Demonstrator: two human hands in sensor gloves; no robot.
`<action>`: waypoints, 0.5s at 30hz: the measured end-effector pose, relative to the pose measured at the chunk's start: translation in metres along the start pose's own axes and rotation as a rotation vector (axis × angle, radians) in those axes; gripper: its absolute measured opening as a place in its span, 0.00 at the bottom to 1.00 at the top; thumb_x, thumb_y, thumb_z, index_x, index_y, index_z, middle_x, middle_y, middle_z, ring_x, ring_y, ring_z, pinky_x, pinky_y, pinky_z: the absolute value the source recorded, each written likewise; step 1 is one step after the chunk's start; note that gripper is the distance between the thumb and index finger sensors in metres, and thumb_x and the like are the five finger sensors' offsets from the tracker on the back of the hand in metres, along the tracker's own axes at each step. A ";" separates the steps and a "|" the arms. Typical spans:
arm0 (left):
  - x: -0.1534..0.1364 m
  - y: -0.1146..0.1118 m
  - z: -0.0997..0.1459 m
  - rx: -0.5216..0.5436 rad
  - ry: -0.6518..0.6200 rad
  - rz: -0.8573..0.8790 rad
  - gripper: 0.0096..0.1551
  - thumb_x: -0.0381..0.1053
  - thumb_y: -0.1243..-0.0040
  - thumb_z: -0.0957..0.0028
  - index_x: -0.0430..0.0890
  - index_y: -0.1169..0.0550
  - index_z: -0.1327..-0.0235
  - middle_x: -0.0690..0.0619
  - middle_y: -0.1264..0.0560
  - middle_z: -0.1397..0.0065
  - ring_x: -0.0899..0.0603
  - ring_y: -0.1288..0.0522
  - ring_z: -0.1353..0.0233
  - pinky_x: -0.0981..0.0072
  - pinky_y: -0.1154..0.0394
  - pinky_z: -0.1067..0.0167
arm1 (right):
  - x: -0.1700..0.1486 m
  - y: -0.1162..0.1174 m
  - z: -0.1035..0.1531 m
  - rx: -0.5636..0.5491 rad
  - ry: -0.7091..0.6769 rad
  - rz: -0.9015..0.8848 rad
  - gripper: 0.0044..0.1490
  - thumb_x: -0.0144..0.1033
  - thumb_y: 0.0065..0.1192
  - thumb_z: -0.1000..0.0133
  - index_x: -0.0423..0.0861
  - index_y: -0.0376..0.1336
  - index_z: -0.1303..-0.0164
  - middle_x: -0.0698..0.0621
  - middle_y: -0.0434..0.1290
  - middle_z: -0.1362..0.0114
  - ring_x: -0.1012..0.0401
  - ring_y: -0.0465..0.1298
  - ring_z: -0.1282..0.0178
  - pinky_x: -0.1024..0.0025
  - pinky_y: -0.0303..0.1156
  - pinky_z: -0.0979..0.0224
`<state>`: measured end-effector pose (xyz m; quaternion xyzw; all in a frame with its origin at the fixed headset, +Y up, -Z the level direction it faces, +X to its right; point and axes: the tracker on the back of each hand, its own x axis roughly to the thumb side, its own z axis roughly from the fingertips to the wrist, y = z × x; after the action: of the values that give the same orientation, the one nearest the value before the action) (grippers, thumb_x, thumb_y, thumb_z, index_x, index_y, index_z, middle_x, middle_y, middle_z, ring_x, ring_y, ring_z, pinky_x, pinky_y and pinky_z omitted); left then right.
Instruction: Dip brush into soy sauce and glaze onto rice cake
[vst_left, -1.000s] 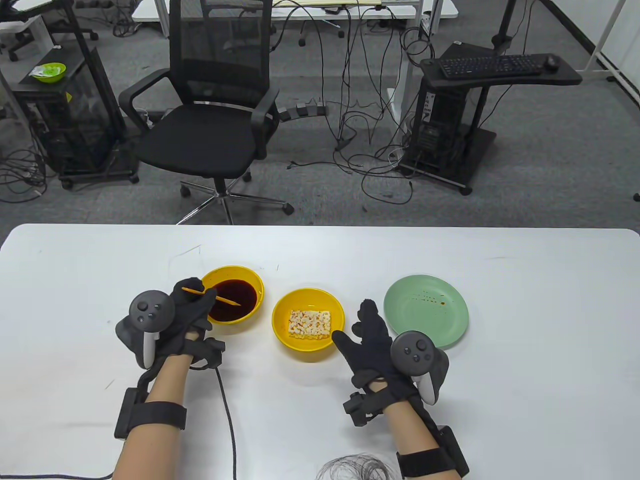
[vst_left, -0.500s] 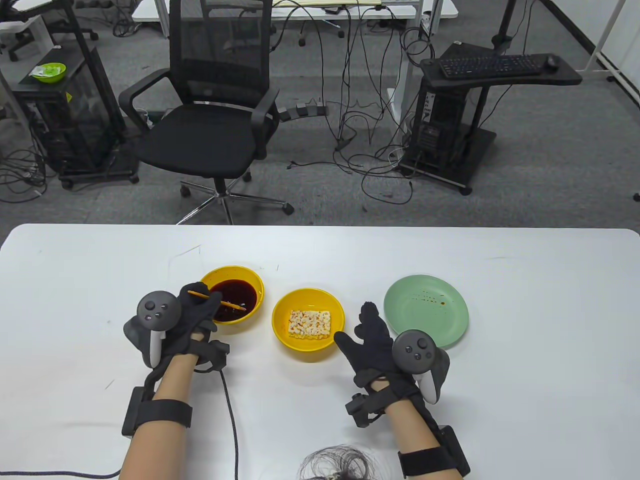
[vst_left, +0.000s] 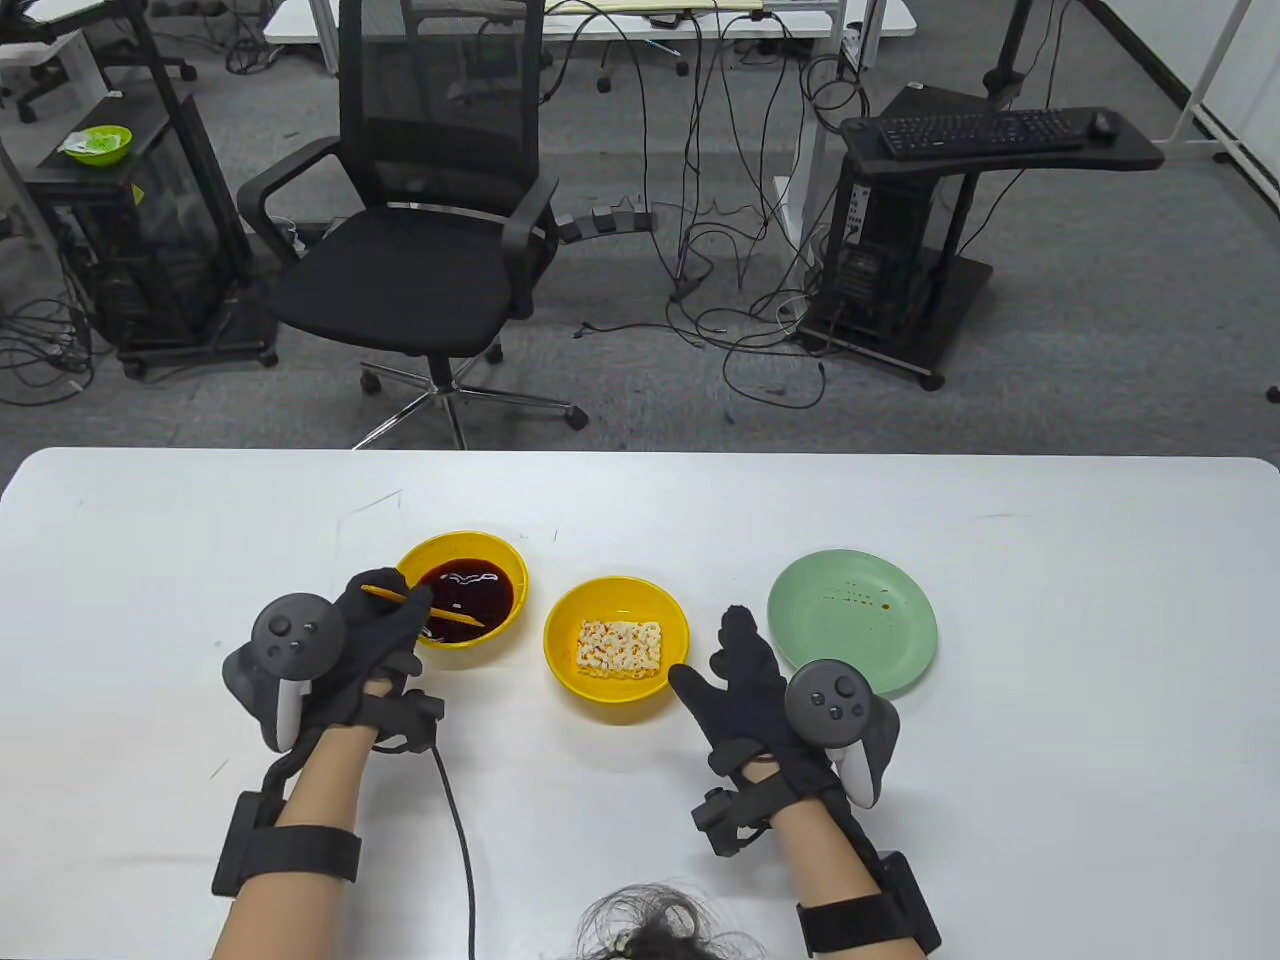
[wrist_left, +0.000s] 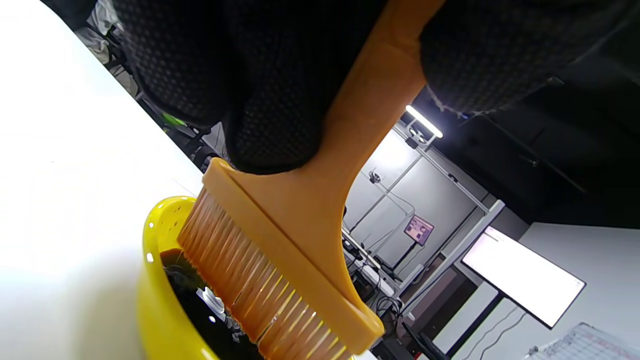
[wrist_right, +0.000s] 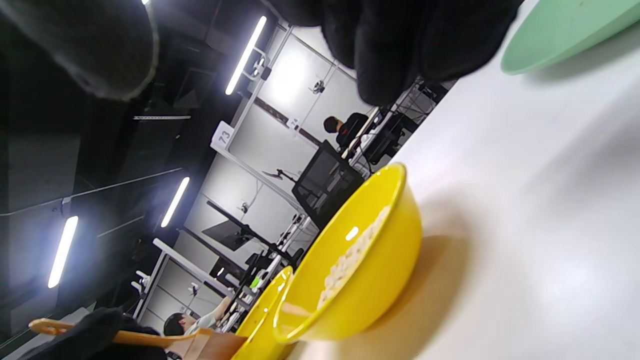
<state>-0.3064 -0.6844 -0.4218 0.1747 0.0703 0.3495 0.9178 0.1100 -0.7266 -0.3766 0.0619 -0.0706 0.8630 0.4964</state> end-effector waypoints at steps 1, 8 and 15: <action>0.001 0.001 0.001 -0.010 -0.009 -0.009 0.28 0.66 0.33 0.56 0.51 0.21 0.48 0.49 0.16 0.39 0.47 0.08 0.46 0.59 0.15 0.46 | 0.000 0.000 0.000 0.001 0.000 0.001 0.60 0.63 0.63 0.45 0.36 0.44 0.19 0.32 0.56 0.18 0.38 0.68 0.26 0.39 0.66 0.30; 0.004 0.007 -0.001 -0.018 -0.013 0.007 0.29 0.67 0.34 0.55 0.51 0.20 0.48 0.48 0.16 0.40 0.46 0.08 0.47 0.58 0.15 0.46 | 0.000 0.001 0.000 0.009 0.005 -0.001 0.60 0.63 0.63 0.45 0.36 0.44 0.19 0.32 0.56 0.18 0.38 0.67 0.25 0.38 0.66 0.30; 0.002 0.006 -0.001 -0.042 -0.006 -0.018 0.29 0.67 0.35 0.55 0.50 0.20 0.48 0.47 0.16 0.40 0.45 0.08 0.47 0.58 0.15 0.46 | 0.000 0.002 0.000 0.013 0.005 0.003 0.60 0.63 0.63 0.45 0.36 0.44 0.19 0.33 0.56 0.18 0.38 0.67 0.25 0.38 0.66 0.30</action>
<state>-0.3088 -0.6782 -0.4201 0.1556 0.0619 0.3421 0.9246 0.1089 -0.7278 -0.3766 0.0627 -0.0638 0.8642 0.4951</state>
